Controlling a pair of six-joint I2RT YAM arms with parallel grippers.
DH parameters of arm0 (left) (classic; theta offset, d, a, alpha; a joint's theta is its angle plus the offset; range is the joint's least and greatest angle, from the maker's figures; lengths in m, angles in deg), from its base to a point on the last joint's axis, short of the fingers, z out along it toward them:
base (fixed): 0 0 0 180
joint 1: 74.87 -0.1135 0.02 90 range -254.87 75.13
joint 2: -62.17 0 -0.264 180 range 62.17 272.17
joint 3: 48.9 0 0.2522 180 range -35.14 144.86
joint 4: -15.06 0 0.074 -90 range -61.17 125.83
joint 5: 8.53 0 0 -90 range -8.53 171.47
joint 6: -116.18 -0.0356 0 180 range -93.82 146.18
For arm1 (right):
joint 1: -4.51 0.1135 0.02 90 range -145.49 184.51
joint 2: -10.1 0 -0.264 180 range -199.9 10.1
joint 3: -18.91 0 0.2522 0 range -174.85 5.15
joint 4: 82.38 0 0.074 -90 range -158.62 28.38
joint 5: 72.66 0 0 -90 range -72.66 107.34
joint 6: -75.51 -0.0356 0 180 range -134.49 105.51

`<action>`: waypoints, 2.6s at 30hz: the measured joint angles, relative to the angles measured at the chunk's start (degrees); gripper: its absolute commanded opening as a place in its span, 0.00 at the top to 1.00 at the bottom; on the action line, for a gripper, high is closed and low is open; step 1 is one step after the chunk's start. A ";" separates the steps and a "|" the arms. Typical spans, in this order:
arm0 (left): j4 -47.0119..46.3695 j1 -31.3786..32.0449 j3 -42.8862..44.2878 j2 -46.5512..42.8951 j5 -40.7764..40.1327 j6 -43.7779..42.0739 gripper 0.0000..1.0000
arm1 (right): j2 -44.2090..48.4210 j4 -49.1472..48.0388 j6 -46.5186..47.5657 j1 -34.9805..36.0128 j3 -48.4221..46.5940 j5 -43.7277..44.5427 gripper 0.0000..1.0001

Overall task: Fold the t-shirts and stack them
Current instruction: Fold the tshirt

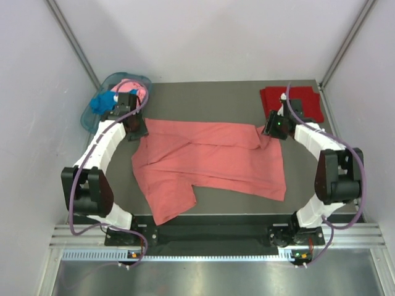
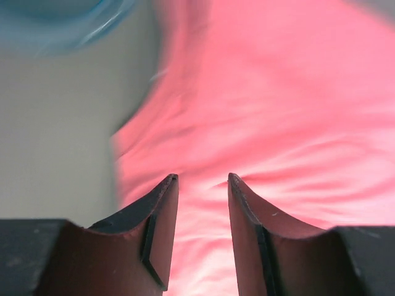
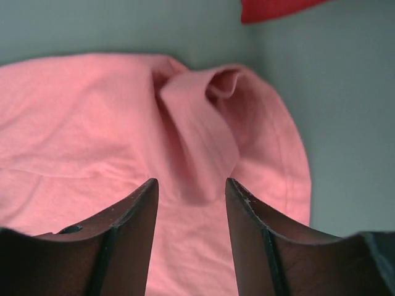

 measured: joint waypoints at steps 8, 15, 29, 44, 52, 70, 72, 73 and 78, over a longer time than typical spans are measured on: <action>-9.35 0.02 15.61 15.63 16.81 -2.45 0.57 | -9.09 -3.82 4.48 -4.87 -6.08 -8.07 0.63; -9.20 0.04 26.93 32.37 19.47 -4.33 0.57 | -13.92 -5.35 5.03 -5.92 -8.79 -12.09 0.60; -10.29 0.07 28.81 39.54 14.82 -4.35 0.58 | -17.66 -7.65 0.28 -6.93 -11.41 -10.75 1.00; -10.08 0.61 32.06 41.94 5.90 -4.33 0.57 | -19.91 -12.15 -3.34 -12.76 -11.43 -15.37 0.86; -9.68 0.59 32.85 42.34 5.68 -4.35 0.56 | -19.82 -14.19 -7.26 -13.11 -13.25 -22.93 0.56; -6.10 0.87 33.57 39.28 6.23 -4.31 0.55 | -4.31 -3.61 -15.04 -12.50 -2.95 -5.42 0.52; -6.16 1.29 31.58 36.63 7.37 -4.33 0.55 | -3.30 -3.67 -16.65 -11.63 -1.01 -3.69 0.51; -6.01 1.60 31.23 35.10 7.72 -4.33 0.54 | -2.95 -3.80 -17.40 -11.10 0.02 -3.06 0.50; -6.73 5.27 24.96 25.53 11.63 -4.17 0.55 | -2.75 -3.76 -22.05 -7.30 3.17 0.11 0.49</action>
